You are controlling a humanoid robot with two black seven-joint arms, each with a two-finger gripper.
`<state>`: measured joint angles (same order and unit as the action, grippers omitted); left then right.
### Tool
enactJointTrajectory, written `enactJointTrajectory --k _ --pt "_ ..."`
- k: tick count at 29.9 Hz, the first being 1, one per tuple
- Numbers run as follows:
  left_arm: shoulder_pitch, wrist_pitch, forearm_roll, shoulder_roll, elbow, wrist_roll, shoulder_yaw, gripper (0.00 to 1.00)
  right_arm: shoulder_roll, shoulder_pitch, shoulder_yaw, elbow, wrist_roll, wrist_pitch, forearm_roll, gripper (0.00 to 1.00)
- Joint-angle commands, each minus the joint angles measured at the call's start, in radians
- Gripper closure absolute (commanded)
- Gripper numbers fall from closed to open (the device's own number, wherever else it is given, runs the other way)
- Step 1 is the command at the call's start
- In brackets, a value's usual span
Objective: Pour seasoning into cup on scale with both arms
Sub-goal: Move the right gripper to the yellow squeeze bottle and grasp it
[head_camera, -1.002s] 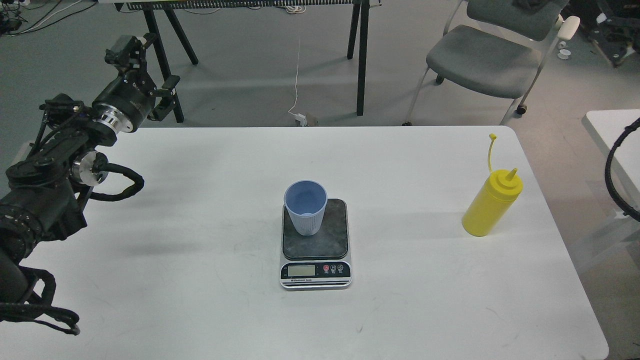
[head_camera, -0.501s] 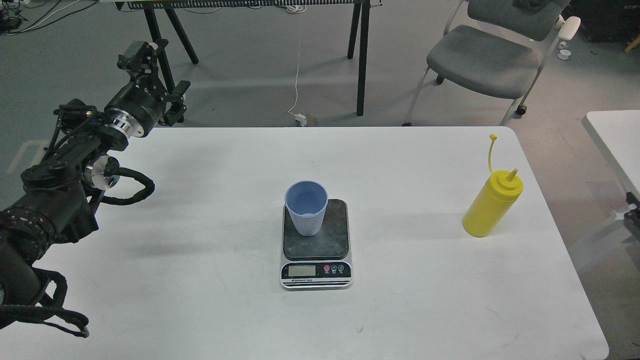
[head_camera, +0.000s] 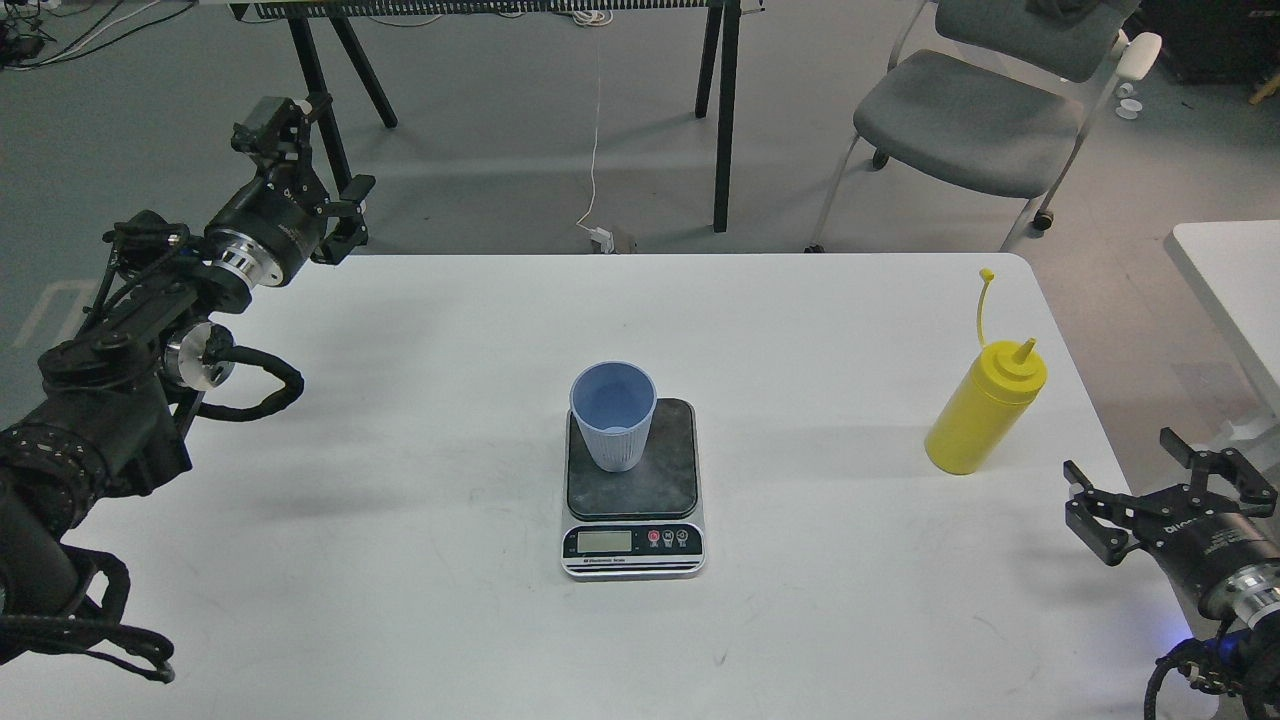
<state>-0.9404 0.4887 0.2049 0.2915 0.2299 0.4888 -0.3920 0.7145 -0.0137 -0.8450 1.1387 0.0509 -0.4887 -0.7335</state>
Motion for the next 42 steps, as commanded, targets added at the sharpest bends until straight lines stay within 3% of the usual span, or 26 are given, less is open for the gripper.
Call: enactJointTrajectory --k 1,25,31,38,42 --pt "0.000 0.000 0.004 -0.002 0.000 0.000 0.007 0.01 -0.058 -0.023 -0.019 -0.005 0.001 0.000 0.091 0.00" --pt "0.002 0.000 0.013 0.005 0.000 0.000 0.008 0.01 -0.253 -0.167 -0.017 -0.185 0.001 0.000 0.204 0.00" --pt "0.002 0.000 0.013 0.001 0.002 0.000 0.008 0.01 -0.264 -0.169 -0.022 -0.186 0.004 0.000 0.210 0.16" --pt "0.002 0.000 0.013 0.001 0.002 0.000 0.008 0.01 -0.273 -0.164 -0.037 -0.175 0.024 0.000 0.276 0.16" --pt "0.002 0.000 0.015 0.001 0.002 0.000 0.008 0.01 -0.274 -0.160 -0.039 -0.175 0.024 0.000 0.279 0.23"
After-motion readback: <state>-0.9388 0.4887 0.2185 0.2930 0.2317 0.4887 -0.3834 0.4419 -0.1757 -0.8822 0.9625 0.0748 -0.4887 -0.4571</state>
